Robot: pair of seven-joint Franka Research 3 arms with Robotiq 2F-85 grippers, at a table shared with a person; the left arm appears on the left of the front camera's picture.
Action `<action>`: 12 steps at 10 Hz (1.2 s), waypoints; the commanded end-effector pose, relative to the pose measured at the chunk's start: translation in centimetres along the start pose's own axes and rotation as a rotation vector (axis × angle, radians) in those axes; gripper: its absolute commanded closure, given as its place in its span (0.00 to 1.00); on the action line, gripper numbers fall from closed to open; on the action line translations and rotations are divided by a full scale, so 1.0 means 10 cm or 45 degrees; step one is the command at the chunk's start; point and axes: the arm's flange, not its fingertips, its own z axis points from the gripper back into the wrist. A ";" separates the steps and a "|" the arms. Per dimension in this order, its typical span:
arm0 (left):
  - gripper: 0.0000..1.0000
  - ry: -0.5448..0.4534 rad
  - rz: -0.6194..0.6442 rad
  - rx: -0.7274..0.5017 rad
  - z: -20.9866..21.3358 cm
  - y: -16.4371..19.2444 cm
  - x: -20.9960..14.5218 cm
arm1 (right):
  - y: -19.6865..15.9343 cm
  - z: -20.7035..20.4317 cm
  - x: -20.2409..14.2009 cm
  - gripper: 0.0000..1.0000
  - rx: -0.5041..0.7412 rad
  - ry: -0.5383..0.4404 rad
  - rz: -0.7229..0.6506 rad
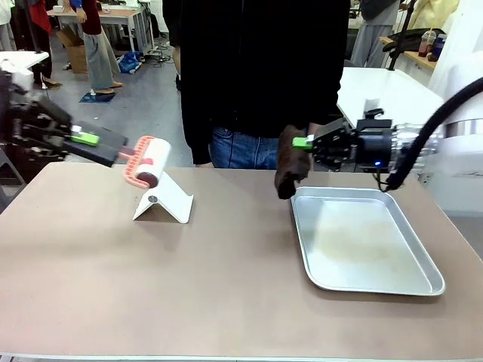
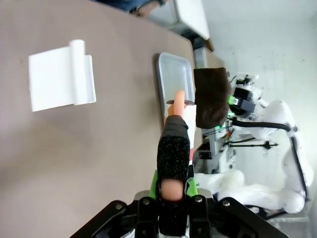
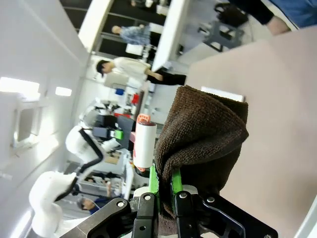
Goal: Clean the surface of the table.
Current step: Return the Lint Roller and towel to their original positions.
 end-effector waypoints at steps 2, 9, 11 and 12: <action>0.78 0.041 0.046 0.257 -0.57 -0.07 0.37 | -0.17 -0.57 -0.21 0.89 -0.295 0.061 0.087; 0.78 0.090 0.087 0.565 -1.14 -0.16 0.72 | -0.65 -0.72 -0.50 0.89 -0.513 0.196 0.090; 0.78 -0.014 0.047 0.513 -1.13 -0.07 0.69 | -0.65 -0.72 -0.50 0.89 -0.513 0.196 0.090; 0.78 -0.014 0.047 0.513 -1.13 -0.07 0.69 | -0.65 -0.72 -0.50 0.89 -0.513 0.196 0.090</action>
